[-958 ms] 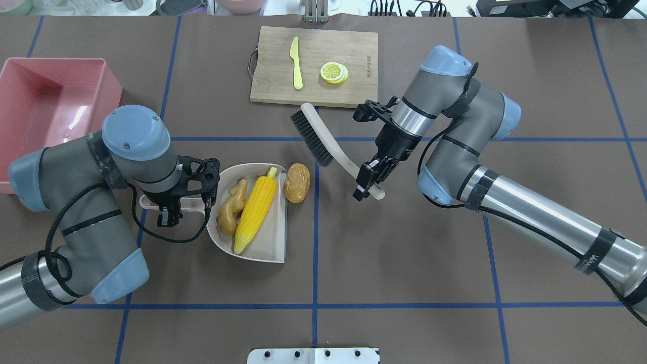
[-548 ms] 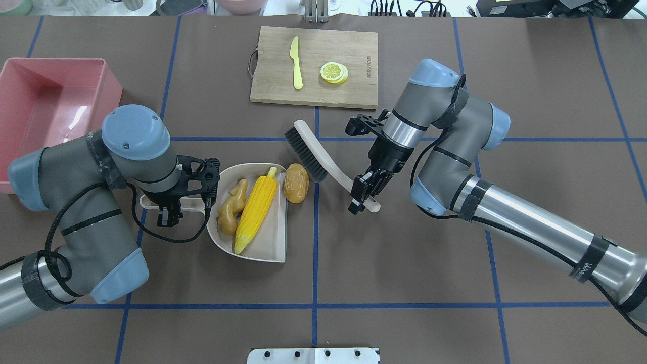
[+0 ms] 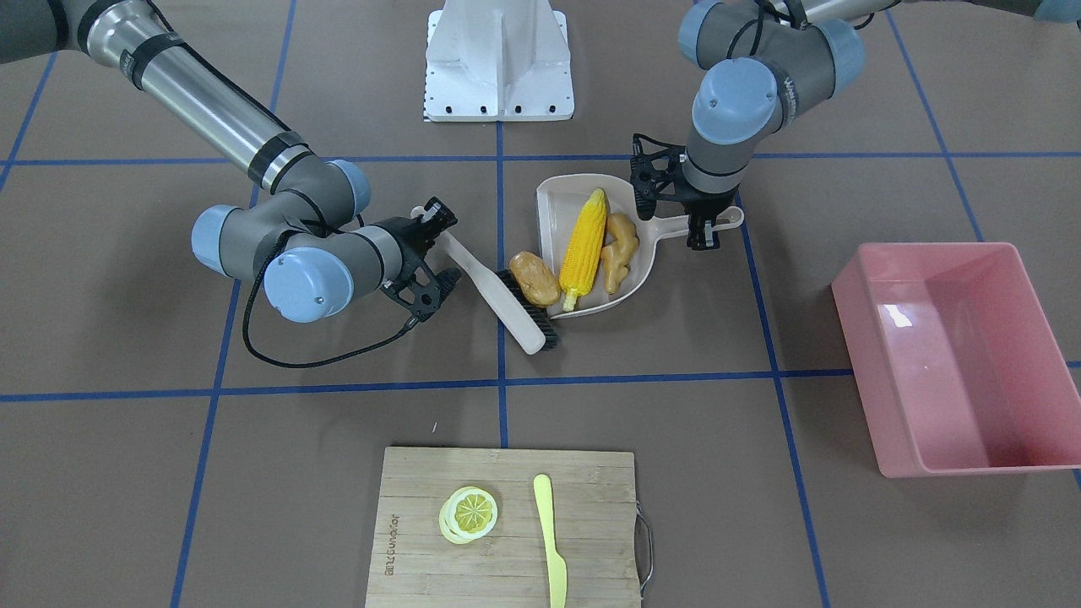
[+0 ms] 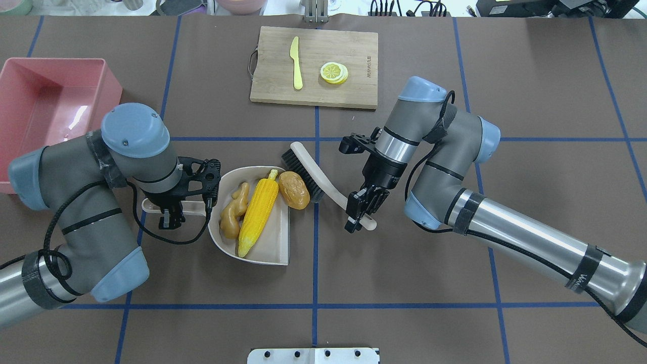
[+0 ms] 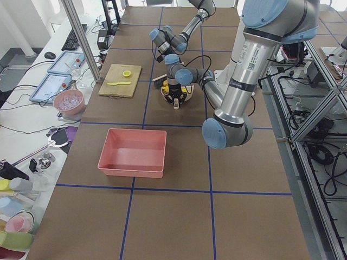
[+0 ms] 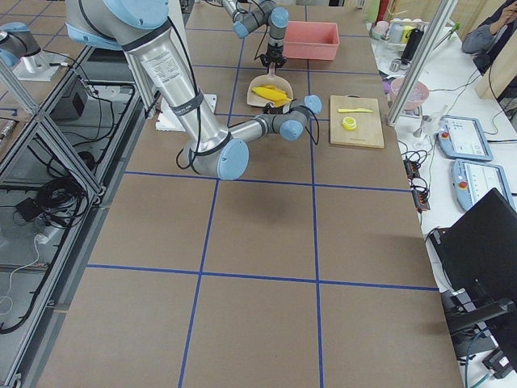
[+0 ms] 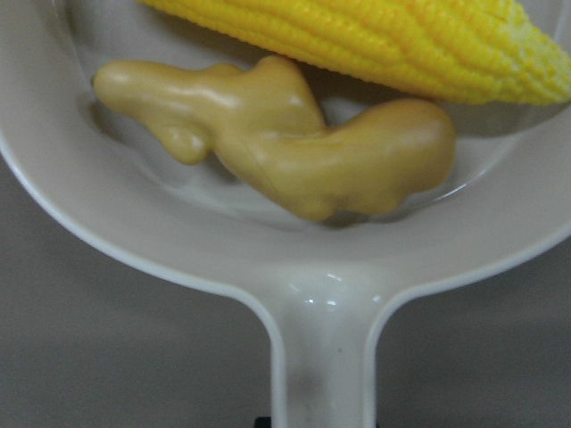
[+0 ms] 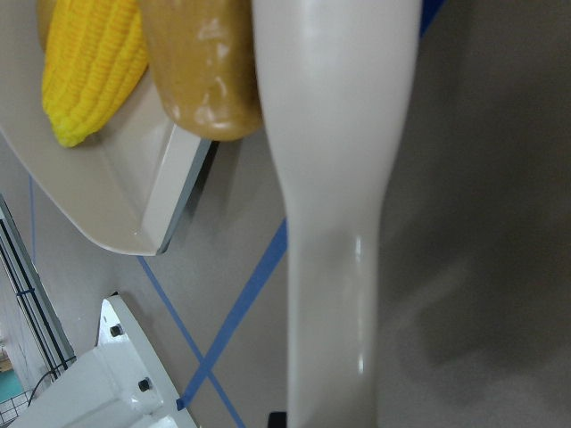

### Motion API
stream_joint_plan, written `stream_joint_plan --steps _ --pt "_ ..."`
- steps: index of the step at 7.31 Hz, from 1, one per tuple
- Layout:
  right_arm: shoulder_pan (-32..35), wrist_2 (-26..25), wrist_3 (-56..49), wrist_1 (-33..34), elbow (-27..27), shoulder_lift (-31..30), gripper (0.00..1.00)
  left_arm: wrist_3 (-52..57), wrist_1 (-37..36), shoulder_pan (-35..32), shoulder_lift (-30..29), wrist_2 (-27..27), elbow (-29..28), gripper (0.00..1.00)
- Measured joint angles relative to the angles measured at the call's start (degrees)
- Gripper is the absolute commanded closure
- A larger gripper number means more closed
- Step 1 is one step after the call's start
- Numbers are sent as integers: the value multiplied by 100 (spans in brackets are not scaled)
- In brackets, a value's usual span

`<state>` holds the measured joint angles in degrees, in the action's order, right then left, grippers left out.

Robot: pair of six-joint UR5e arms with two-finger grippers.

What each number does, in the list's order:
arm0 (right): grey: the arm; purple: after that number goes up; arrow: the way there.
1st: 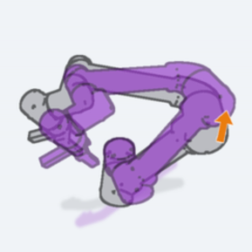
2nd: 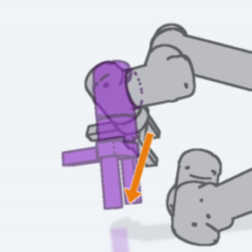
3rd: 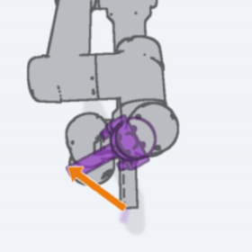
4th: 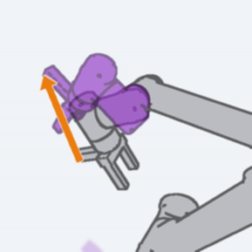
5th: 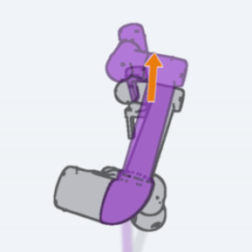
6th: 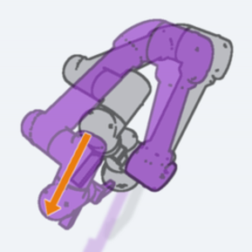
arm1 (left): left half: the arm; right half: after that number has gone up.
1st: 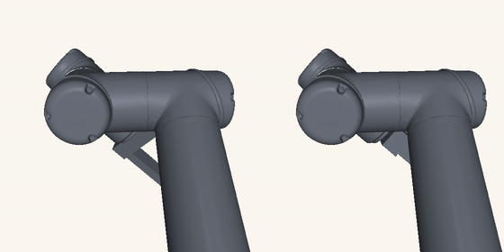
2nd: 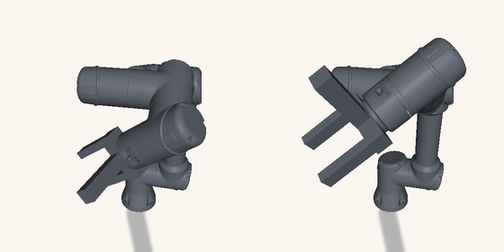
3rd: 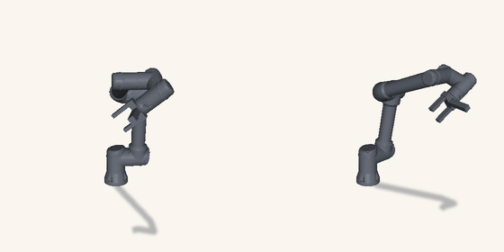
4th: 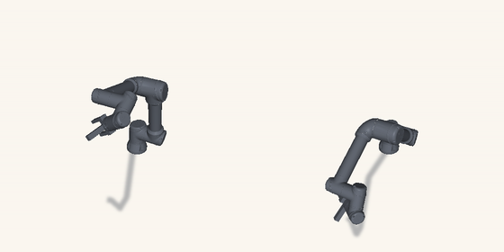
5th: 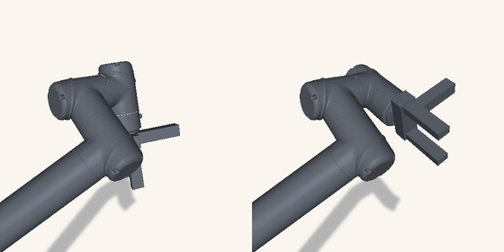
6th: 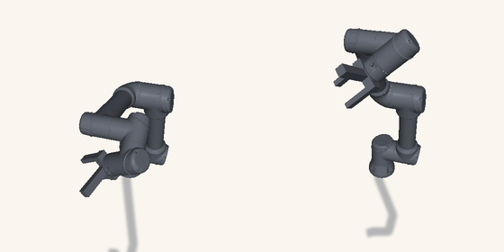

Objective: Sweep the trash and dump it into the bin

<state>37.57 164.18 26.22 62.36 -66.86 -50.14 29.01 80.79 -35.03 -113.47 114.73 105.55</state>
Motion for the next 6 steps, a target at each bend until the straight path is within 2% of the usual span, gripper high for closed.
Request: stream_joint_plan --steps 4,6 --pt "-298 -78 1145 -14 -626 -143 100 0 9 -3 0 16 16 100" --pt "-425 -311 1989 -56 -971 -245 100 0 35 -19 -6 22 22 100"
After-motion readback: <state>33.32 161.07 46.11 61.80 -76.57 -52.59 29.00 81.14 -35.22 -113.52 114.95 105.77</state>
